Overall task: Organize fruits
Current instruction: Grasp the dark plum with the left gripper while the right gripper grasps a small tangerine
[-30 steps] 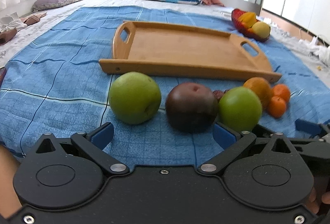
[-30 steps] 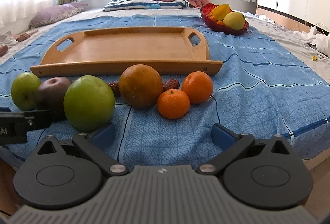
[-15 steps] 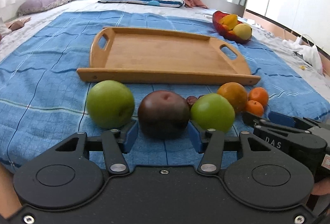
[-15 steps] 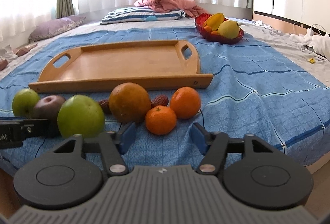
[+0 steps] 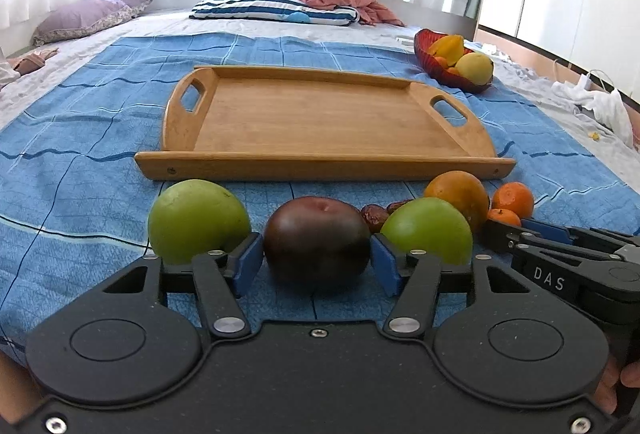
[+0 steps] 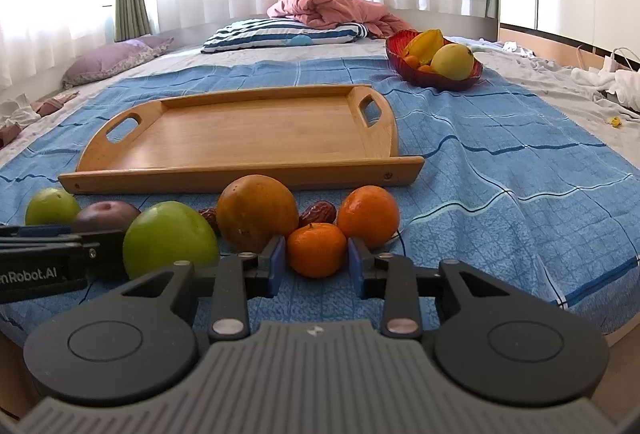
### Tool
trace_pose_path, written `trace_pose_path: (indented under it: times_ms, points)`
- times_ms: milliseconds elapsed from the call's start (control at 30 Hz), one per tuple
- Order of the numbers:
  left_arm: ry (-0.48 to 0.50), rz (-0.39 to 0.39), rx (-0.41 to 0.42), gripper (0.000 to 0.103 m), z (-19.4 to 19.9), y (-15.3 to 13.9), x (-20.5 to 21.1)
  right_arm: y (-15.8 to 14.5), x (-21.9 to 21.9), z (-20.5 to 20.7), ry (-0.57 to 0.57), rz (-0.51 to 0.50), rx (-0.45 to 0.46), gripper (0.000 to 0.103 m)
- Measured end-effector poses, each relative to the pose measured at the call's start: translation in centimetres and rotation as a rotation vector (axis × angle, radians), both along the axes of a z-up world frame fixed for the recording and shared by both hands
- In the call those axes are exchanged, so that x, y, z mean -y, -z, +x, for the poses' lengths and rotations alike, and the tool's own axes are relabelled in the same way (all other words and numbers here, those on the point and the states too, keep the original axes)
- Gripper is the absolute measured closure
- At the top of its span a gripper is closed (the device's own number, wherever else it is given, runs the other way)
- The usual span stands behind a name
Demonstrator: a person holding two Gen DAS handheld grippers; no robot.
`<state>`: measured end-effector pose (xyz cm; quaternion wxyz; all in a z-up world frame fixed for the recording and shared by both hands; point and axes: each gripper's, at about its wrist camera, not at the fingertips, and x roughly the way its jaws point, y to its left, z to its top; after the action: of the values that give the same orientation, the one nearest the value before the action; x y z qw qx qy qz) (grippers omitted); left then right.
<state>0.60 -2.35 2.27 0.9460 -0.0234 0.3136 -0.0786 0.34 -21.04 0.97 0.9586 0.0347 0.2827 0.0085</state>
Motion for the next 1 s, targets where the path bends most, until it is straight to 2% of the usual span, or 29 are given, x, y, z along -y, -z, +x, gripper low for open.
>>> trace_pose_path:
  times_ms: [133,367,500,600,733,833,867,900,1000]
  points:
    - [-0.001,0.008,-0.003,0.048,-0.5,-0.4,0.1,-0.3,0.1,-0.6,-0.007,0.025,0.006,0.066]
    - [-0.01,0.021,0.002,0.047,-2.1,-0.3,0.0,-0.6,-0.2,-2.3,-0.019,0.006,0.016,0.065]
    - [-0.013,0.034,0.033,0.044,-2.1,-0.1,0.1,-0.1,-0.4,-2.5,-0.024,-0.014,0.021,0.061]
    - [-0.019,0.057,0.072,0.038,-2.1,-0.1,0.4,-0.1,-0.5,-2.4,-0.023,-0.017,0.025,0.057]
    - [-0.011,0.035,0.055,0.039,-1.4,0.5,0.3,0.4,-0.5,-2.1,-0.017,-0.021,0.013,0.053]
    - [-0.012,0.013,0.031,0.041,-1.1,1.0,0.1,0.6,-0.4,-2.1,-0.021,-0.015,0.004,0.054]
    - [-0.011,0.016,0.032,0.042,-1.1,1.0,0.1,0.7,-0.4,-2.0,-0.023,-0.014,0.003,0.062]
    - [-0.01,0.023,0.032,0.042,-1.2,0.9,0.2,0.7,-0.3,-2.0,-0.023,-0.015,0.003,0.063]
    - [-0.011,0.029,0.029,0.043,-1.5,0.2,0.3,0.3,-0.1,-2.1,-0.037,0.007,0.013,0.065]
